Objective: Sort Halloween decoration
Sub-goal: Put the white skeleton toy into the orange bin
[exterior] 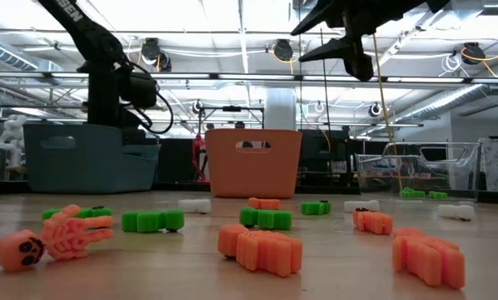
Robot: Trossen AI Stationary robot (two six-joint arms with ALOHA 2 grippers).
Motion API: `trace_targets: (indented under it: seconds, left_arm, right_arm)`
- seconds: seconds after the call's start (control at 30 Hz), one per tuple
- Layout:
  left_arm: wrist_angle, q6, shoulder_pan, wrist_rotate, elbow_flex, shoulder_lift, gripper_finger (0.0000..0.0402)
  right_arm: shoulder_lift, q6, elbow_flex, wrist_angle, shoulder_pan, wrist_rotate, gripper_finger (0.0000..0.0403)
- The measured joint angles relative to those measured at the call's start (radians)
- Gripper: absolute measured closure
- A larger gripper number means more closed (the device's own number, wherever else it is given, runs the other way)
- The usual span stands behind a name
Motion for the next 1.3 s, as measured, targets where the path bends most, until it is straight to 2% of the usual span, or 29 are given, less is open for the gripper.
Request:
trace_targets:
  seconds: [0.13,0.27,0.4,0.53,0.8,0.97,1.1,1.2,1.3]
  left_arm:
    - [-0.099,0.024,-0.022,0.0,0.049,-0.036,0.0259]
    - [-0.16,0.028,-0.058,0.001,0.107,-0.127,0.025]
    - [-0.191,0.028,-0.1,0.024,0.168,-0.248,0.0249]
    - [-0.188,0.023,-0.15,0.103,0.199,-0.373,0.0249]
    - [-0.188,-0.13,-0.294,0.197,0.208,-0.565,0.0249]
    - [-0.188,-0.237,-0.414,0.208,0.208,-0.646,0.0249]
    - [-0.137,-0.31,-0.54,0.242,0.208,-0.683,0.0249]
    - [-0.082,-0.344,-0.666,0.263,0.208,-0.69,0.025]
    - [-0.038,-0.363,-0.782,0.235,0.208,-0.682,0.0259]
  right_arm:
    - [0.0,-0.005,0.0,-0.024,0.011,-0.047,0.0241]
    - [0.0,-0.012,0.0,-0.08,0.039,-0.07,0.0241]
    - [0.0,-0.003,0.043,-0.267,0.083,-0.072,0.0241]
    - [-0.001,-0.01,0.097,-0.458,0.126,-0.066,0.0241]
    - [0.017,0.001,0.108,-0.637,0.219,-0.064,0.0241]
    - [0.053,0.059,0.108,-0.664,0.281,-0.037,0.0241]
    - [0.102,0.229,0.108,-0.702,0.316,0.018,0.0241]
    - [0.142,0.445,0.108,-0.775,0.324,0.01,0.0241]
    - [0.176,0.591,0.108,-0.787,0.34,-0.017,0.0241]
